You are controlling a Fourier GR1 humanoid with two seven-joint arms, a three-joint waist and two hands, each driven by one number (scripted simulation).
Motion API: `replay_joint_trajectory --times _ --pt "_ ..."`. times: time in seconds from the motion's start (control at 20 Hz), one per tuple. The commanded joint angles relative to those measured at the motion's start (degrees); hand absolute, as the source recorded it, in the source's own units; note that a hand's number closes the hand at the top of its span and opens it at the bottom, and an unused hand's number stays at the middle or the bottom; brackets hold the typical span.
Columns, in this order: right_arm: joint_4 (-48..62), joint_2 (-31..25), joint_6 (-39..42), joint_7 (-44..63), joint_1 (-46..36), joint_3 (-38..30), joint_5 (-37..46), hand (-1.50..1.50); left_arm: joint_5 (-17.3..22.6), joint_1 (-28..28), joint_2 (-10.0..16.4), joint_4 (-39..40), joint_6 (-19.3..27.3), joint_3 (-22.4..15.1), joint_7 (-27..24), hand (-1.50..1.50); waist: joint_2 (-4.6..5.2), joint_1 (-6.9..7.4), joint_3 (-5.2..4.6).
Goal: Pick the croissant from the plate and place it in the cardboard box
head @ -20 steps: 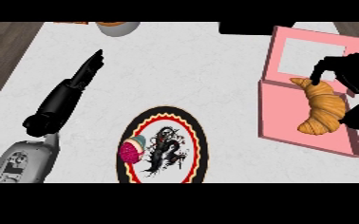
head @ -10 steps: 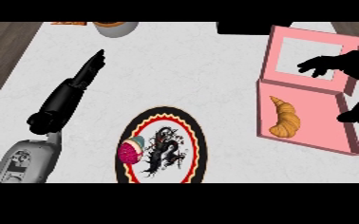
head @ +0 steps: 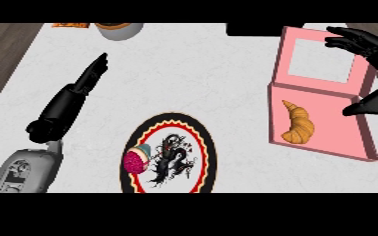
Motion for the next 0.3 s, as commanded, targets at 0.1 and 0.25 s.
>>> replay_joint_trajectory --times 0.1,0.25 --pt "13.6 0.6 6.2 10.1 -5.6 -9.1 -12.8 -1.5 -0.7 -0.4 -0.1 0.7 -0.1 0.3 -0.1 0.0 0.11 0.36 -0.05" --pt "22.0 -0.3 6.6 6.0 -9.3 -11.0 -10.2 -1.5 -0.9 -1.7 -1.7 1.8 0.0 0.0 -0.1 0.0 0.32 0.75 0.02"
